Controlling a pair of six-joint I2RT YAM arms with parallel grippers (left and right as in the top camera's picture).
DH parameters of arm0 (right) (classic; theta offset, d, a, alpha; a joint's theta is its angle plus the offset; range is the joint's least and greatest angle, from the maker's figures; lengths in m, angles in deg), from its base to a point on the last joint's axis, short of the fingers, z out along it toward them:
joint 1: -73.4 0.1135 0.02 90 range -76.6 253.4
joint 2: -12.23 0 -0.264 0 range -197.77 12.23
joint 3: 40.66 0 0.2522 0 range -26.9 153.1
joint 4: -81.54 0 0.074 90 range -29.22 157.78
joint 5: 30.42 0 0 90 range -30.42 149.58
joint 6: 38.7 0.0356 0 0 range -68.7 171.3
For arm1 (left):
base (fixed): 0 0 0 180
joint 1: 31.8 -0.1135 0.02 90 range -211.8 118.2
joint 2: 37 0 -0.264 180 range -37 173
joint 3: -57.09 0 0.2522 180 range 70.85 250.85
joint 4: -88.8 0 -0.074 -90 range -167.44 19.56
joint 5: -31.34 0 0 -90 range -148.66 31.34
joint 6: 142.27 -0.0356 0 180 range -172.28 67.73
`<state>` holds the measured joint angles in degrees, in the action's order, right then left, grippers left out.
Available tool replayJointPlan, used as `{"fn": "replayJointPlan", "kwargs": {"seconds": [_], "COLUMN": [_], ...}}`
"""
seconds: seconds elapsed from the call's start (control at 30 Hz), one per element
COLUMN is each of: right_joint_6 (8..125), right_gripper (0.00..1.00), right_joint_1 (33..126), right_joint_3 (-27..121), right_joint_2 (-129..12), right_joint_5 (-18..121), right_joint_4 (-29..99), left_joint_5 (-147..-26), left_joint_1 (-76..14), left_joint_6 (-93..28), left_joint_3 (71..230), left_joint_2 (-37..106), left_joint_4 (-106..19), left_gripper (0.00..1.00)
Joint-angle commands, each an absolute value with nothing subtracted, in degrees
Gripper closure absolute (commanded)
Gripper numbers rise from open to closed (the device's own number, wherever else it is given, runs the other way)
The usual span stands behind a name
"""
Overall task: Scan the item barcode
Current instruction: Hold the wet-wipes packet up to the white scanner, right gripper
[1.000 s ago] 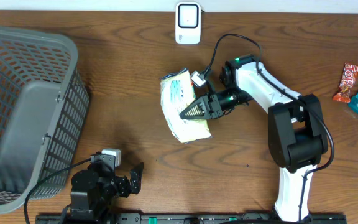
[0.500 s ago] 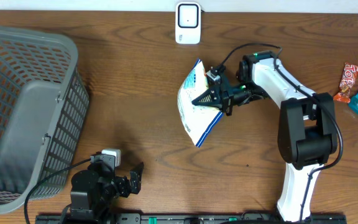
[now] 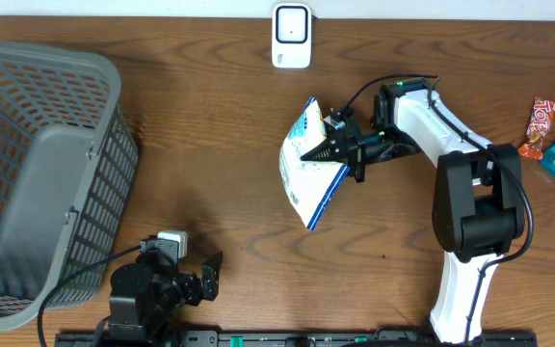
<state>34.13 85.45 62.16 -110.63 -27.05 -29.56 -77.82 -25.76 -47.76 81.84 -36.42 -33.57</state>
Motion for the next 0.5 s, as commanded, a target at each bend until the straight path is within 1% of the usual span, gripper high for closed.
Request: {"fn": "replayJointPlan", "kwargs": {"seconds": [0.0,0.07,0.27,0.37,0.47], "right_joint_6": [33.46,30.48,10.51,5.50,4.12], "right_gripper": [0.99,0.99,0.98,0.98,0.98], "right_joint_1": [83.46,81.78,77.71,78.02,80.75], "right_joint_3": [62.11,62.11,62.13,62.13,62.13], "right_joint_2": [-110.77,-110.66,-110.57,-110.57,-110.57], "right_joint_5": [-28.01,-25.89,-23.86,-23.42,-21.61], "right_joint_4": [-29.74,-29.76,-29.45,-27.88,-24.69], "left_joint_5": [-78.06,-78.06,-78.06,-78.08,-78.06], "left_joint_1": [-26.00,-26.00,-26.00,-26.00,-26.00], "left_joint_6": [-47.85,-47.85,-47.85,-47.85,-47.85], "left_joint_3": [81.68,81.68,81.68,81.68,81.68], "left_joint_2": [-36.77,-36.77,-36.77,-36.77,-36.77], "left_joint_4": [-31.03,-31.03,-31.03,-31.03,-31.03], "left_gripper": [0.00,0.00,0.00,0.00,0.00]}}
